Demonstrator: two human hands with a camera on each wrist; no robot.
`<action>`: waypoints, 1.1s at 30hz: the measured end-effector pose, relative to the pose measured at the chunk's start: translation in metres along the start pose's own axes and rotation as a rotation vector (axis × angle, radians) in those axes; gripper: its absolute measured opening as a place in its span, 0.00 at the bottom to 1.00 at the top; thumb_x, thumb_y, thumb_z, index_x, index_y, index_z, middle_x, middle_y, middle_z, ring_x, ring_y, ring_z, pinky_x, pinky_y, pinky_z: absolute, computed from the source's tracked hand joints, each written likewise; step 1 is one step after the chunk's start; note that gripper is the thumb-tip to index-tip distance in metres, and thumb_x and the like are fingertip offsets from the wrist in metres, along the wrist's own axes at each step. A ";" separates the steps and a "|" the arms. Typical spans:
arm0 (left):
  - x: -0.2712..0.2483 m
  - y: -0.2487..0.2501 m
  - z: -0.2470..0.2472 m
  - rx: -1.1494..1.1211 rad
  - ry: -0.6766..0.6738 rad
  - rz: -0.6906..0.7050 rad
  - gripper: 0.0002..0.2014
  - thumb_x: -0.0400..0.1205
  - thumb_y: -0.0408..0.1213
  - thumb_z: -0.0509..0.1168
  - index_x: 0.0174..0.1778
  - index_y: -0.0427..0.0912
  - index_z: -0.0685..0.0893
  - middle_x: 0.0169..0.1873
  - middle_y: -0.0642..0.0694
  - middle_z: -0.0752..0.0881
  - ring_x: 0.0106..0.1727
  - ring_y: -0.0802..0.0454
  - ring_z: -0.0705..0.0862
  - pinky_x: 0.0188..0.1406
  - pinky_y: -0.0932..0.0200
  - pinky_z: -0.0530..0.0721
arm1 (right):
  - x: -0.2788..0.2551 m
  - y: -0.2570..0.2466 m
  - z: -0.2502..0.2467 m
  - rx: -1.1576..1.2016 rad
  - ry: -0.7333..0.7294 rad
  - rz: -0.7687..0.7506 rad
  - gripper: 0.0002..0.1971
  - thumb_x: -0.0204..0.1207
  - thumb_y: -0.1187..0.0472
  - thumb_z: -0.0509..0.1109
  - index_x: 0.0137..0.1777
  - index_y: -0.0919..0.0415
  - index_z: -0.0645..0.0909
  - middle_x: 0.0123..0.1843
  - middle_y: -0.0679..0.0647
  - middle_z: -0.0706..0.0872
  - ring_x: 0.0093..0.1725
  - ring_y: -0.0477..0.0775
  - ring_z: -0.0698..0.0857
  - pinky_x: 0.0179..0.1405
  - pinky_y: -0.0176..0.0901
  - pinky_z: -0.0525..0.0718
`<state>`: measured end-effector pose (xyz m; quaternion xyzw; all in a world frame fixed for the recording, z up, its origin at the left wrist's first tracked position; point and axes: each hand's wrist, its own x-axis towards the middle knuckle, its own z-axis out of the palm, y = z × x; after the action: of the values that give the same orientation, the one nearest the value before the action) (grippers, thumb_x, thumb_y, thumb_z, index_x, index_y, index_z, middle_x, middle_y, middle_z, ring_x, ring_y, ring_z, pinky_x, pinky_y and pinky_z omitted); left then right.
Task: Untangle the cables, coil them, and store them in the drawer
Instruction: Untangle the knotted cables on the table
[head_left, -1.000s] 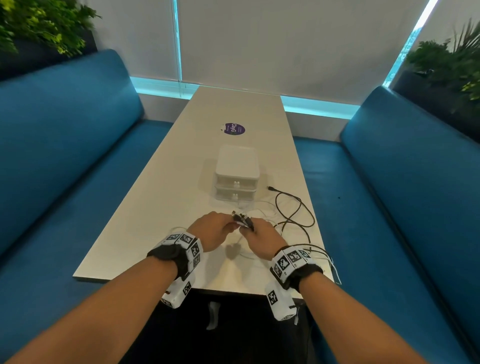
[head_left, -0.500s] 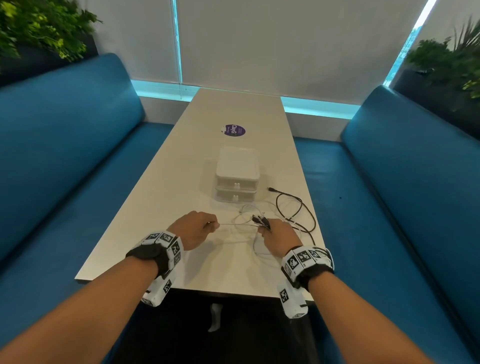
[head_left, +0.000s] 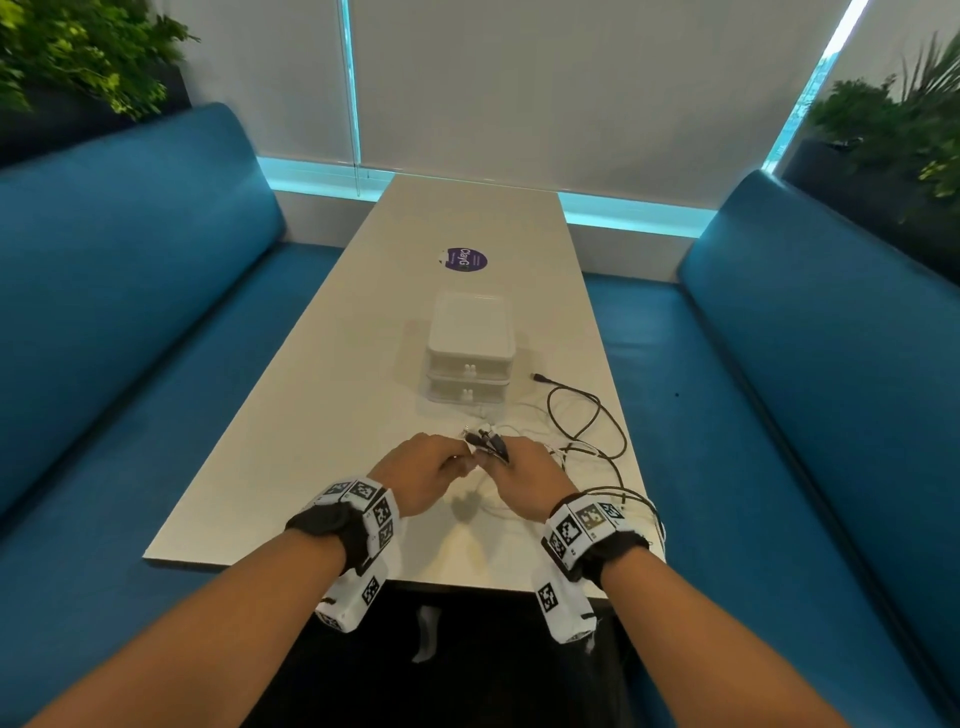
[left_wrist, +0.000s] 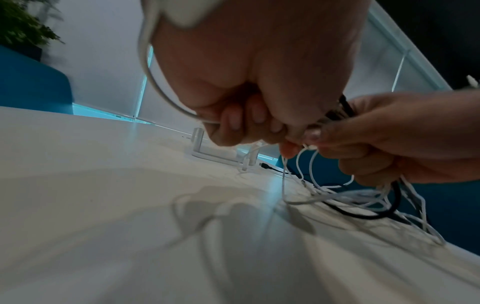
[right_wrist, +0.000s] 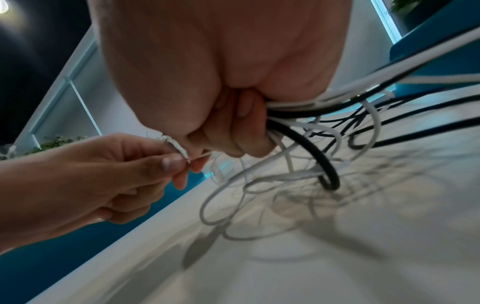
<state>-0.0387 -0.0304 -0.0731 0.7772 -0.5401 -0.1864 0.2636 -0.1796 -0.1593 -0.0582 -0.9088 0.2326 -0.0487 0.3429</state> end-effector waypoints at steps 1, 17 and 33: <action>-0.001 -0.001 -0.002 -0.003 -0.004 -0.005 0.12 0.88 0.44 0.62 0.44 0.46 0.87 0.33 0.53 0.85 0.32 0.55 0.80 0.34 0.58 0.76 | 0.000 0.001 0.000 -0.009 -0.023 0.011 0.11 0.86 0.51 0.62 0.46 0.51 0.83 0.38 0.45 0.82 0.41 0.50 0.81 0.37 0.38 0.72; -0.004 -0.010 -0.013 0.065 -0.161 -0.253 0.16 0.84 0.27 0.56 0.37 0.51 0.77 0.34 0.45 0.79 0.26 0.46 0.81 0.31 0.54 0.78 | 0.004 0.021 -0.001 -0.126 0.229 0.148 0.15 0.87 0.51 0.58 0.52 0.58 0.82 0.45 0.57 0.87 0.46 0.61 0.85 0.44 0.52 0.84; -0.001 -0.004 -0.026 -0.028 -0.038 -0.169 0.10 0.88 0.40 0.62 0.42 0.50 0.85 0.38 0.52 0.90 0.36 0.59 0.84 0.38 0.65 0.76 | 0.004 0.028 0.008 -0.344 0.041 0.158 0.14 0.86 0.49 0.58 0.57 0.57 0.79 0.51 0.58 0.87 0.51 0.62 0.85 0.47 0.52 0.84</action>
<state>-0.0210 -0.0231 -0.0546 0.8126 -0.4748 -0.2302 0.2477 -0.1851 -0.1743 -0.0823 -0.9317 0.3154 0.0003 0.1803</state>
